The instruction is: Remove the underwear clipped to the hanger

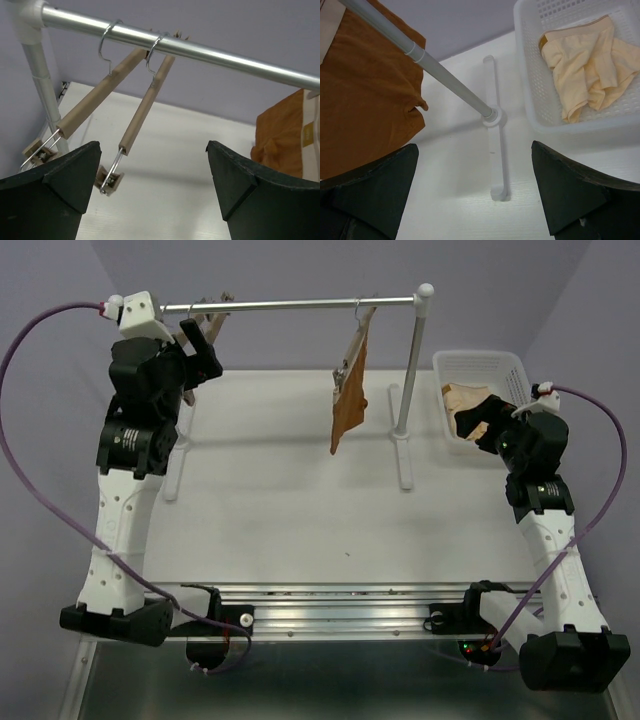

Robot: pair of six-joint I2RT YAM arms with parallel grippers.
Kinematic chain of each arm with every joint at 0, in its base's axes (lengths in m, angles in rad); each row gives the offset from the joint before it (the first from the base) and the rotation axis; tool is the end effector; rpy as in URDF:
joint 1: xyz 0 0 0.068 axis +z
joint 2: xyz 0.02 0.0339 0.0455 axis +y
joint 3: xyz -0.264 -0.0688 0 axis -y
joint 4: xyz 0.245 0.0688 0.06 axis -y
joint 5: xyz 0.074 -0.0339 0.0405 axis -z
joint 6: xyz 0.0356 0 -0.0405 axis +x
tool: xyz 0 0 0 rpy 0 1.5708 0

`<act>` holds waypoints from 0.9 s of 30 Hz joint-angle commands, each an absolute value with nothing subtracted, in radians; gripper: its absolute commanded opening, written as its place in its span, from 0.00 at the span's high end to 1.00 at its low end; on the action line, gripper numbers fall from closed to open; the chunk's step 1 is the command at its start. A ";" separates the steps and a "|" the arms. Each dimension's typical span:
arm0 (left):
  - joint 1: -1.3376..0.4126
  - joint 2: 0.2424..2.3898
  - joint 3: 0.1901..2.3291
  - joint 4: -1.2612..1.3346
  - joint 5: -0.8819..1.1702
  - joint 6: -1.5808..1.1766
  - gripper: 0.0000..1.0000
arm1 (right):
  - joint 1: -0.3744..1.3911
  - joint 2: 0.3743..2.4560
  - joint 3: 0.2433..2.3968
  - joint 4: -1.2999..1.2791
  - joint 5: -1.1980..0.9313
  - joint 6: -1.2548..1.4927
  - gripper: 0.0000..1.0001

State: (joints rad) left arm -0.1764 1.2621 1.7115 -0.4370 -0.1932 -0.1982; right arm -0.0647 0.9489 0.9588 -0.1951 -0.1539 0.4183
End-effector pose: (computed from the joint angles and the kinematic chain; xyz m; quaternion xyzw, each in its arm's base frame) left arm 0.2408 -0.0360 0.5268 -0.0762 0.6986 -0.0653 0.7084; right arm 0.2178 -0.0086 0.3704 0.1358 0.7567 0.1702 0.6165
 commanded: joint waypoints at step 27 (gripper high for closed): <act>-0.430 1.055 1.373 -0.351 -0.106 -0.442 0.01 | -0.067 0.908 1.144 -0.218 -0.552 0.779 0.00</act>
